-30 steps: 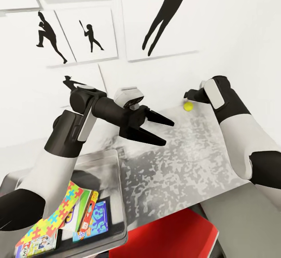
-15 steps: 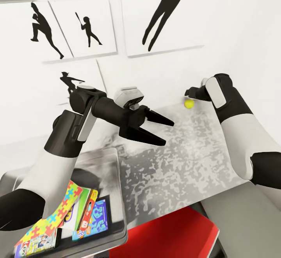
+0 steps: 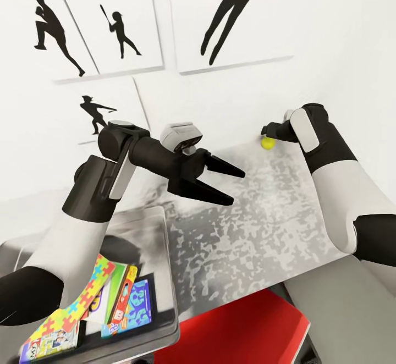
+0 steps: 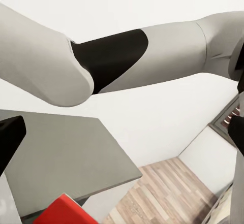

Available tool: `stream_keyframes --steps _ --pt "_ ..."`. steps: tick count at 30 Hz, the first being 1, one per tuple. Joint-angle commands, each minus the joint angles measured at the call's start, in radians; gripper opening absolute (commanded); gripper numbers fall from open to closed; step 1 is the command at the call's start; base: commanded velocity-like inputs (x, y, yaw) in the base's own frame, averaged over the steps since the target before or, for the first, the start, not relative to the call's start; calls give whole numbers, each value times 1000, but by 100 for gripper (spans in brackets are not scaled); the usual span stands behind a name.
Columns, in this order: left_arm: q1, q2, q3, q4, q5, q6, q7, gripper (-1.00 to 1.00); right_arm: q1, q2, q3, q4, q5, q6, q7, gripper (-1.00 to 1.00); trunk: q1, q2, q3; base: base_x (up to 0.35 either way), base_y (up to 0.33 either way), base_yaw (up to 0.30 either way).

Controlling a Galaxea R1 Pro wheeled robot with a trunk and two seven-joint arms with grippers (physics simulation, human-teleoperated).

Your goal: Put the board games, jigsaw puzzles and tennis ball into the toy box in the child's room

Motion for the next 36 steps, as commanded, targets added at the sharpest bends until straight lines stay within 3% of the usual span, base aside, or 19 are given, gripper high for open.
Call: stream_keyframes --steps 1,21,36 --pt "-1 0 0 0 1 11 -3 100 -1 -2 5 -1 -10 2 -9 100 0 -2 -3 0 0 0" --pt "-2 0 0 0 0 11 -3 100 -3 -1 3 -2 -9 -9 -11 100 0 -2 -34 0 0 0" --pt "-2 -1 -1 0 1 11 -3 100 -12 -2 4 -35 -7 -11 -12 100 0 -2 -40 0 0 0"
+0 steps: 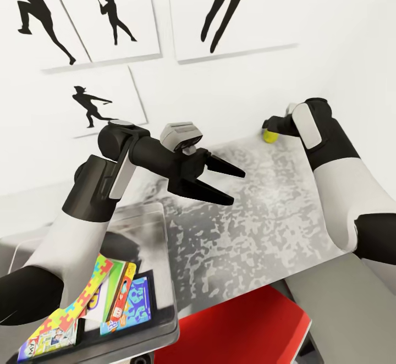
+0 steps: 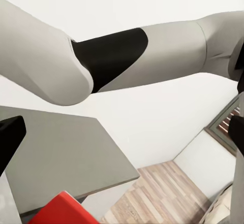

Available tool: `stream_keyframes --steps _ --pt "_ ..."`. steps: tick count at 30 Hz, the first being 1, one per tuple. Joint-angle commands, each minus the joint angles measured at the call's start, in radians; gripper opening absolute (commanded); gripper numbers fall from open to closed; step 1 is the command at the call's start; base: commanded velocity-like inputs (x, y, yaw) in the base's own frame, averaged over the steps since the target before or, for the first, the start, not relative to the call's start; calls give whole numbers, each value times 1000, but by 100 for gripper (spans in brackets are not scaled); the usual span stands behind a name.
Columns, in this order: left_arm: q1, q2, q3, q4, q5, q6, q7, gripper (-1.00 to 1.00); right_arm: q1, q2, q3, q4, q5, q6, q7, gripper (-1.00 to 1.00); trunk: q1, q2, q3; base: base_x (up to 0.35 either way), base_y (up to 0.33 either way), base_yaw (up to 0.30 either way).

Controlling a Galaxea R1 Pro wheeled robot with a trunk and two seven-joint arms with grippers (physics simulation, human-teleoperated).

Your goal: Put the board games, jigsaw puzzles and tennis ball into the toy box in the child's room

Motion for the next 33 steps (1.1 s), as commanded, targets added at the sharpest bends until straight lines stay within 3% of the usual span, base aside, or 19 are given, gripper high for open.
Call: stream_keyframes --steps 1,12,33 --pt "-1 0 -1 0 1 11 -3 100 -4 -2 5 -1 -9 2 -10 100 1 -2 -3 0 0 0" --pt "-1 1 -1 0 1 11 -3 100 -17 -3 3 -3 36 -15 -13 100 1 -2 -19 0 0 0" --pt "-2 1 -2 0 -1 11 -3 100 -11 0 7 -3 41 -170 -11 100 1 -2 -53 0 0 0"
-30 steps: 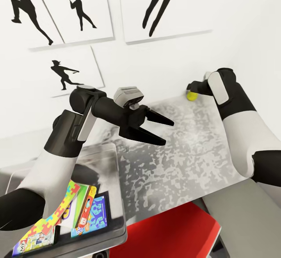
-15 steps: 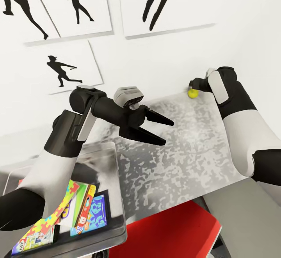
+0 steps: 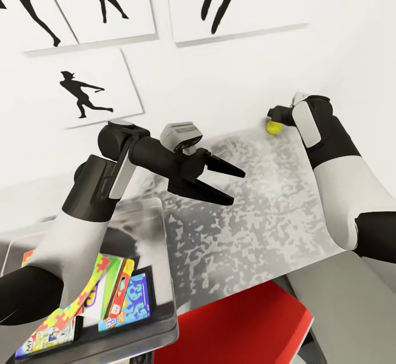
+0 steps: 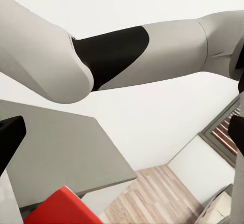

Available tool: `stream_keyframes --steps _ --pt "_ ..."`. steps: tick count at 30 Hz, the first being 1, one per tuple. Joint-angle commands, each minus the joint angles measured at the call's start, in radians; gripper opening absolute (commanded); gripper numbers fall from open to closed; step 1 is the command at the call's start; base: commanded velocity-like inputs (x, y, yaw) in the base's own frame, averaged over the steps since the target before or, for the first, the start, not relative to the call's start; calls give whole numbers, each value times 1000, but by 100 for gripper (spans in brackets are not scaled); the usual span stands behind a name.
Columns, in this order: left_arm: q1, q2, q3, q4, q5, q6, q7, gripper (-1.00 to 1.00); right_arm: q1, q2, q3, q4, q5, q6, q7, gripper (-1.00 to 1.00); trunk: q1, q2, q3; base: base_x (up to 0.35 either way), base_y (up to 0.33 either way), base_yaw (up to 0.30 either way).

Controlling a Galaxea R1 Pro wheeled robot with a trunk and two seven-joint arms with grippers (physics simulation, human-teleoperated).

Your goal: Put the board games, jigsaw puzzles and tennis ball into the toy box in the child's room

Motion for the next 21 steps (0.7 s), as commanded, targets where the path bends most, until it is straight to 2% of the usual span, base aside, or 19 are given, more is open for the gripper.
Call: stream_keyframes --steps 1,21 --pt "-1 0 -1 0 1 11 -3 100 -1 -2 5 -1 -10 -1 -10 100 0 -2 -3 0 0 0" --pt "-7 -2 -1 0 2 11 -3 100 -2 -2 5 1 -10 -36 -6 100 0 -2 -36 0 0 0"
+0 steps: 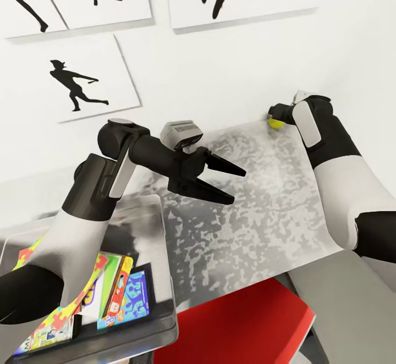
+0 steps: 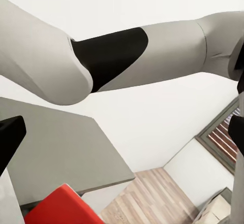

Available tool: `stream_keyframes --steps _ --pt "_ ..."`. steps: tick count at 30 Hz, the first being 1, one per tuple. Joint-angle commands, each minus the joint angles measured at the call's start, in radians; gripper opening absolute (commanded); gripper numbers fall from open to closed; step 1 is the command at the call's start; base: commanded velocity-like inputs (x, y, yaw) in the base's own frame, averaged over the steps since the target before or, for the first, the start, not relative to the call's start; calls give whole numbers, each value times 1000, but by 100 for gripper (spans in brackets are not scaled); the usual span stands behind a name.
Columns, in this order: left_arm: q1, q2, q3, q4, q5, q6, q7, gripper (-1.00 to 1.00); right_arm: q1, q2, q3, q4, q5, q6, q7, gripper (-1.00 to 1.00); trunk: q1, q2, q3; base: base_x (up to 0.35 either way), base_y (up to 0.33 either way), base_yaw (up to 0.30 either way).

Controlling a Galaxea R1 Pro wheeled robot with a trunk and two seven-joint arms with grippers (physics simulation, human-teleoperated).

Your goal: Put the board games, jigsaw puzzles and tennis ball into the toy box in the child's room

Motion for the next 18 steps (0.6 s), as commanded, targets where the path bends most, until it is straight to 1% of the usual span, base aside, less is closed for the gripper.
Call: stream_keyframes --steps 1,6,9,13,15,16,18 --pt "-2 -1 -1 0 1 11 -3 100 0 -1 5 -1 -10 2 -10 100 0 -2 -3 0 0 0" --pt "-8 -7 -2 0 3 11 -3 100 2 -1 7 -1 -10 -3 -9 100 0 -2 -11 0 0 0" --pt "-26 -13 -3 0 3 11 -3 100 2 -1 7 -1 -10 -4 -9 100 0 -2 -16 0 0 0" --pt "-80 -20 -8 0 4 11 -3 100 2 -1 7 -1 -10 -5 -9 100 0 -2 -23 0 0 0" --pt "-103 -29 -15 0 4 11 -3 100 2 -1 7 -1 -10 -5 -9 100 0 -2 -26 0 0 0" --pt "-111 -32 -19 0 4 11 -3 100 2 -1 7 -1 -10 -5 -9 100 0 -2 -28 0 0 0" --pt "-135 -39 -40 0 4 11 -3 100 2 -1 7 0 -10 -5 -9 100 0 -2 -31 0 0 0"
